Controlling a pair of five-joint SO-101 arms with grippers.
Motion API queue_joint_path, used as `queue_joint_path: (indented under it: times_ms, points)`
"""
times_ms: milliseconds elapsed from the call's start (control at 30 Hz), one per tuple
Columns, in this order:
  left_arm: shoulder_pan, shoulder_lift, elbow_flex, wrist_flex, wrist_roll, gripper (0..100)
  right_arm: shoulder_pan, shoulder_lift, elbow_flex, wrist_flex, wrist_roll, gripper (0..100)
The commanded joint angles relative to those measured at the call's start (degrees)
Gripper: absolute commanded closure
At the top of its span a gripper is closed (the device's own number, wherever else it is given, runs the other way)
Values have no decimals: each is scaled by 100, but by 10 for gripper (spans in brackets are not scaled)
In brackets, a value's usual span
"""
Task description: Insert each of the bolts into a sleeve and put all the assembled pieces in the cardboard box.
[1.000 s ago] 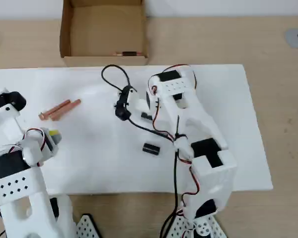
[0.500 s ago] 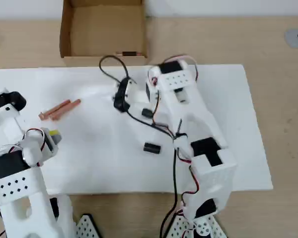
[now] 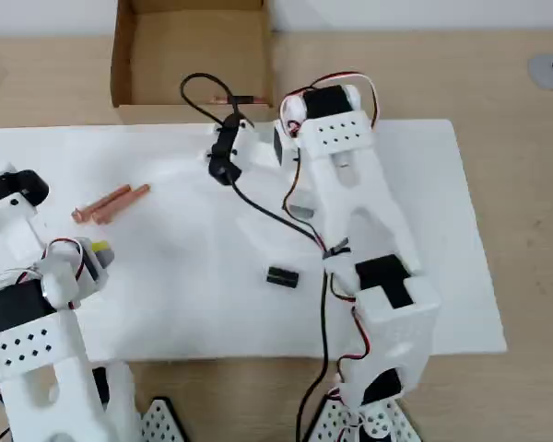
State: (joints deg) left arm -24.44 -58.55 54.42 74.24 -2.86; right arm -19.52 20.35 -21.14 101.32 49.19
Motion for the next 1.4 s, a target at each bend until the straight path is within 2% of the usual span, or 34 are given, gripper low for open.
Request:
queue_joint_path:
  times_ms: [0,233,367,433,567,733,933,1033,1233,1367]
  points:
    - [18,-92,-70,-97,0,750,40,-734,-277,79,-176,987]
    - [9,-31,677,-1327,536,750,-180,-1763,224,79,-299,987]
    - [-334,-22,730,-1442,756,750,-215,-2062,831,-18,-290,987]
    - [-633,-22,730,-1468,642,750,-215,-2158,1015,-105,-308,987]
    - [-826,189,431,-1415,-79,750,-215,-2308,1086,-123,-316,987]
    - [-800,1578,-835,-774,-360,750,-189,-2615,1121,-88,-316,987]
    - [-519,3495,-3244,985,-176,750,-180,-3345,1402,-18,-325,987]
    - [-352,4154,-4009,1741,-176,750,-180,-3705,1807,-53,-325,987]
    - [-229,4426,-4044,2295,-211,752,-180,-4136,2290,-53,-316,987]
    - [-273,4426,-3868,2470,-932,751,-180,-4171,2325,-53,-316,987]
